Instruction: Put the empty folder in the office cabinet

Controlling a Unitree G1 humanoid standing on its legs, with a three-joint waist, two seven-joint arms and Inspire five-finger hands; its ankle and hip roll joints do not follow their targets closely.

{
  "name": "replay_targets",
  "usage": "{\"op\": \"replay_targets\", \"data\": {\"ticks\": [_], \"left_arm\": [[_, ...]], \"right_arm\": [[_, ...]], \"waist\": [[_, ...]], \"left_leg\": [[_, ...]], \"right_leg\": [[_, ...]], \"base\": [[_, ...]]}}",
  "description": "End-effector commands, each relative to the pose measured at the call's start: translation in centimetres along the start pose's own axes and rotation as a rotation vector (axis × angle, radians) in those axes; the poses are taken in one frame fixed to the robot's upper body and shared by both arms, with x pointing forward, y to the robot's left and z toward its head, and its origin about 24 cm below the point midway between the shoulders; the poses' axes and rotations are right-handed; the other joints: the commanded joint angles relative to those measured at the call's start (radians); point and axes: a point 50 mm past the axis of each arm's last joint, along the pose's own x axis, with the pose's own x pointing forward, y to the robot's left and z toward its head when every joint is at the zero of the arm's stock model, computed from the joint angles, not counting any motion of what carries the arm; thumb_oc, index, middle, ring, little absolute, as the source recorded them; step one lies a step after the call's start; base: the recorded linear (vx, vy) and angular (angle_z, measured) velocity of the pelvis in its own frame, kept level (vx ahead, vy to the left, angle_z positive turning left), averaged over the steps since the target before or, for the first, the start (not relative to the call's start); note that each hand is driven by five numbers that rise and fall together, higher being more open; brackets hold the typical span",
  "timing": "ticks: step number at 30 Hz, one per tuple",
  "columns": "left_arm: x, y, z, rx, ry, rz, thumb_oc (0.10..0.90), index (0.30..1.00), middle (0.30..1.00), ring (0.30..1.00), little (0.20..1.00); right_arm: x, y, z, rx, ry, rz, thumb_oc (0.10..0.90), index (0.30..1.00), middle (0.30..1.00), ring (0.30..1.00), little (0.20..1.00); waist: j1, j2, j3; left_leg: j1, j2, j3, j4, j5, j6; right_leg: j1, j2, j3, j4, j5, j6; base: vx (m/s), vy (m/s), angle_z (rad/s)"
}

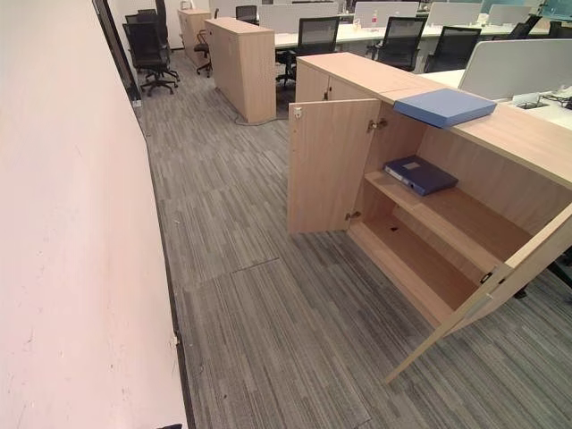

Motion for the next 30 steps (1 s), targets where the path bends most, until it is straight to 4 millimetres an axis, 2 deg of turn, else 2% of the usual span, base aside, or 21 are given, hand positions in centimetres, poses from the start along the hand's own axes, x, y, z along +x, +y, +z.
{"op": "replay_targets", "data": {"ticks": [1, 9, 15, 17, 18, 19, 20, 21, 22, 23, 25, 28, 30], "left_arm": [[0.2, -0.4, 0.2, 0.034, 0.035, -0.036, 0.800, 0.900, 0.900, 0.900, 0.900], [0.2, -0.6, 0.6, 0.039, 0.022, -0.036, 0.800, 0.900, 0.900, 0.900, 0.900], [0.3, 0.0, 1.3, 0.011, 0.001, 0.001, 0.800, 0.900, 0.900, 0.900, 0.900], [0.3, 0.2, 1.6, 0.006, -0.015, 0.009, 0.800, 0.900, 0.900, 0.900, 0.900], [0.3, 0.3, 1.3, -0.018, -0.005, 0.010, 0.800, 0.900, 0.900, 0.900, 0.900], [0.3, 0.3, 1.3, -0.018, -0.006, 0.010, 0.800, 0.900, 0.900, 0.900, 0.900], [0.2, 0.3, 1.0, -0.140, 0.002, 0.012, 0.800, 0.900, 0.900, 0.900, 0.900], [0.2, 0.4, 0.9, -0.228, 0.004, 0.022, 0.800, 0.900, 0.900, 0.900, 0.900], [0.2, 0.3, 0.6, -0.296, 0.010, 0.033, 0.800, 0.900, 0.900, 0.900, 0.900], [0.1, 0.2, -0.1, -0.334, 0.025, 0.036, 0.800, 0.900, 0.900, 0.900, 0.900], [0.0, 0.2, -0.5, -0.331, 0.035, 0.038, 0.800, 0.900, 0.900, 0.900, 0.900], [-0.1, -0.1, -1.4, -0.334, 0.064, 0.035, 0.800, 0.900, 0.900, 0.900, 0.900], [-0.2, -0.5, -1.8, -0.316, 0.078, 0.024, 0.800, 0.900, 0.900, 0.900, 0.900]], "right_arm": [[-0.5, -3.0, -1.6, -0.059, 0.107, -0.054, 0.800, 0.900, 0.900, 0.900, 0.900], [-0.6, -3.1, -1.8, -0.047, 0.120, -0.062, 0.800, 0.900, 0.900, 0.900, 0.900], [-0.6, -3.2, -1.7, -0.024, 0.117, -0.073, 0.800, 0.900, 0.900, 0.900, 0.900], [-0.6, -3.4, -1.6, -0.017, 0.117, -0.083, 0.800, 0.900, 0.900, 0.900, 0.900], [-0.6, -3.6, -1.7, -0.019, 0.124, -0.091, 0.800, 0.900, 0.900, 0.900, 0.900], [-0.6, -3.6, -1.7, -0.019, 0.124, -0.091, 0.800, 0.900, 0.900, 0.900, 0.900], [-0.7, -3.9, -1.8, -0.019, 0.131, -0.104, 0.800, 0.900, 0.900, 0.900, 0.900], [-0.7, -4.2, -1.7, -0.016, 0.128, -0.114, 0.800, 0.900, 0.900, 0.900, 0.900], [-0.8, -4.1, -2.0, -0.013, 0.130, -0.116, 0.800, 0.900, 0.900, 0.900, 0.900], [-0.8, -4.0, -2.2, -0.026, 0.132, -0.109, 0.800, 0.900, 0.900, 0.900, 0.900], [-0.8, -4.0, -2.3, -0.039, 0.134, -0.108, 0.800, 0.900, 0.900, 0.900, 0.900], [-0.8, -4.1, -2.1, -0.055, 0.130, -0.116, 0.800, 0.900, 0.900, 0.900, 0.900], [-0.7, -4.0, -1.5, -0.051, 0.120, -0.118, 0.800, 0.900, 0.900, 0.900, 0.900]], "waist": [[-0.010, 0.000, 0.000], [-0.021, 0.005, 0.016], [-0.020, 0.009, 0.051], [-0.014, -0.001, 0.073], [-0.003, -0.011, 0.096], [-0.003, -0.011, 0.094], [0.016, -0.017, 0.126], [0.024, -0.019, 0.133], [0.026, -0.021, 0.137], [0.031, -0.020, 0.135], [0.035, -0.020, 0.133], [0.058, 0.008, 0.135], [0.074, 0.027, 0.135]], "left_leg": [[0.083, 0.060, -0.049, -0.007, -0.136, -0.090], [0.082, 0.078, -0.046, -0.007, -0.127, -0.098], [0.078, 0.114, -0.041, -0.006, -0.093, -0.110], [0.027, 0.128, -0.045, 0.103, -0.118, -0.108], [-0.036, 0.137, -0.059, 0.256, -0.130, -0.098], [-0.040, 0.136, -0.060, 0.256, -0.129, -0.098], [-0.126, 0.133, -0.100, 0.417, -0.083, -0.083], [-0.189, 0.110, -0.138, 0.462, -0.056, -0.073], [-0.237, 0.084, -0.153, 0.472, -0.055, -0.066], [-0.281, 0.059, -0.156, 0.419, -0.060, -0.066], [-0.293, 0.051, -0.156, 0.374, -0.056, -0.069], [-0.336, 0.038, -0.199, 0.211, 0.050, -0.092], [-0.347, 0.023, -0.223, 0.091, 0.084, -0.105]], "right_leg": [[-0.053, -0.085, -0.040, -0.036, 0.084, 0.124], [-0.057, -0.067, -0.037, -0.036, 0.081, 0.109], [-0.107, -0.039, -0.025, 0.047, 0.038, 0.078], [-0.119, -0.036, -0.021, 0.072, 0.020, 0.059], [-0.111, -0.032, -0.015, 0.078, 0.008, 0.042], [-0.114, -0.032, -0.016, 0.078, 0.008, 0.042], [-0.095, -0.028, -0.024, 0.078, -0.001, 0.023], [-0.095, -0.028, -0.031, 0.078, -0.005, 0.019], [-0.094, -0.030, -0.029, 0.078, -0.011, 0.019], [-0.088, -0.032, -0.019, 0.077, -0.021, 0.025], [-0.081, -0.036, -0.013, 0.073, -0.029, 0.027], [-0.036, -0.019, 0.007, 0.060, -0.049, 0.027], [0.000, -0.008, 0.026, 0.046, -0.060, 0.029]], "base": [[0.02, -0.054, 0.00], [0.02, -0.073, -0.02], [0.00, -0.109, -0.07], [-0.03, -0.177, -0.05], [-0.01, -0.156, -0.07], [0.01, -0.215, -0.16], [0.01, -0.146, -0.32], [0.02, -0.159, -0.31], [0.10, -0.038, -0.07], [0.09, 0.004, 0.19], [0.13, 0.039, -0.05], [0.23, 0.061, -0.31], [0.29, 0.072, -0.33]]}}
